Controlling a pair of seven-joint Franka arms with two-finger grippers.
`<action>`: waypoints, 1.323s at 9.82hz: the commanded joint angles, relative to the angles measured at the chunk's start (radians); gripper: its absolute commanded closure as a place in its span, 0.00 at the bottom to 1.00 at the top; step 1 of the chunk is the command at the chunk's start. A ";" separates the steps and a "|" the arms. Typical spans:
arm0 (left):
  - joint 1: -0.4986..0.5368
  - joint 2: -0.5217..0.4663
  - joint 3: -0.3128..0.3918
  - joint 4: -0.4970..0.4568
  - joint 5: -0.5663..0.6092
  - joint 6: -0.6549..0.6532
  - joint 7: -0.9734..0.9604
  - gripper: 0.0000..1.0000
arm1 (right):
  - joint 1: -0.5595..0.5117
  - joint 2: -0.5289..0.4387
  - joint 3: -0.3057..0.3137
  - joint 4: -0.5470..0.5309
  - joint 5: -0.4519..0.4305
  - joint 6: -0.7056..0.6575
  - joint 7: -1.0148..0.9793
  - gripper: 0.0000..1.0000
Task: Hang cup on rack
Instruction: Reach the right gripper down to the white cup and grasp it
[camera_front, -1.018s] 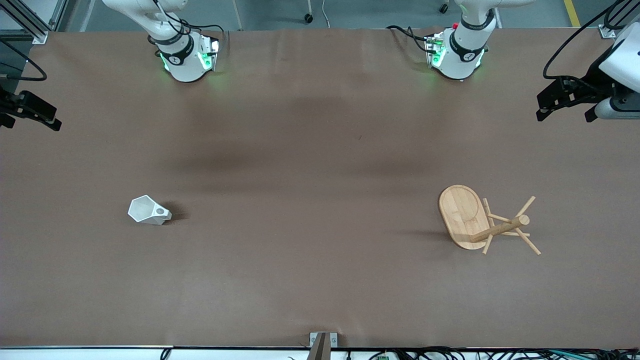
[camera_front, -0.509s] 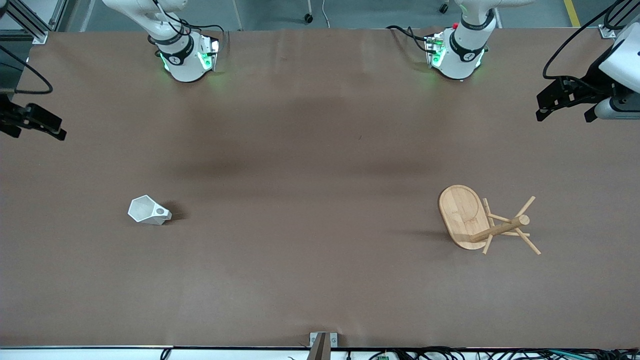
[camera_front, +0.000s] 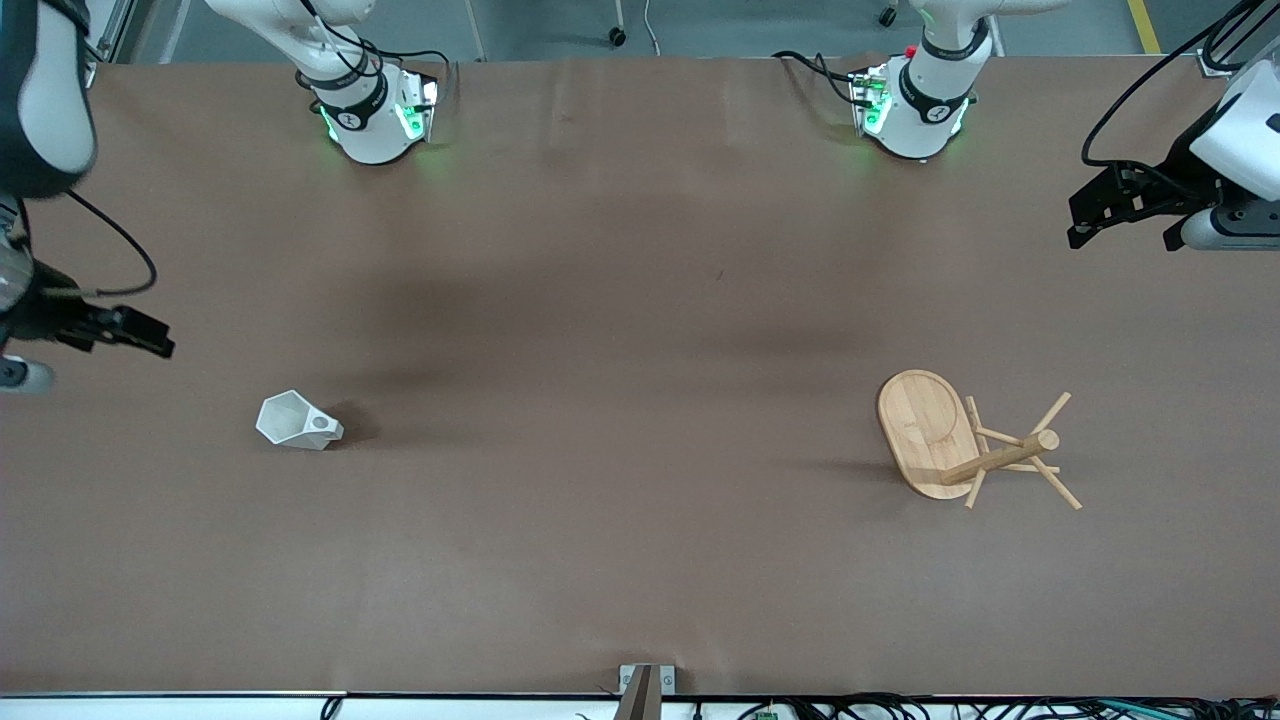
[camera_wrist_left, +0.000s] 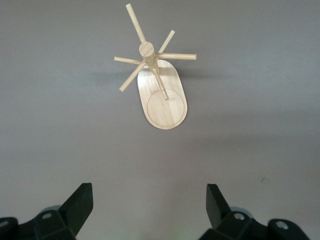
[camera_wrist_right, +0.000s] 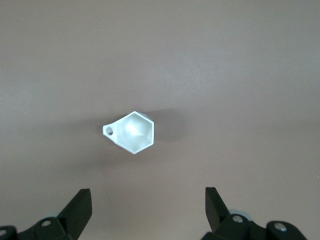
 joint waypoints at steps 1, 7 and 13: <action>0.003 0.022 0.000 0.001 -0.009 -0.019 0.003 0.00 | -0.013 0.015 0.009 -0.112 0.010 0.136 -0.010 0.00; 0.003 0.027 0.000 0.002 -0.009 -0.015 0.003 0.00 | -0.030 0.179 0.009 -0.252 0.009 0.451 -0.010 0.01; 0.003 0.029 0.000 0.002 -0.009 -0.009 0.003 0.00 | -0.026 0.287 0.014 -0.293 0.010 0.624 -0.009 0.19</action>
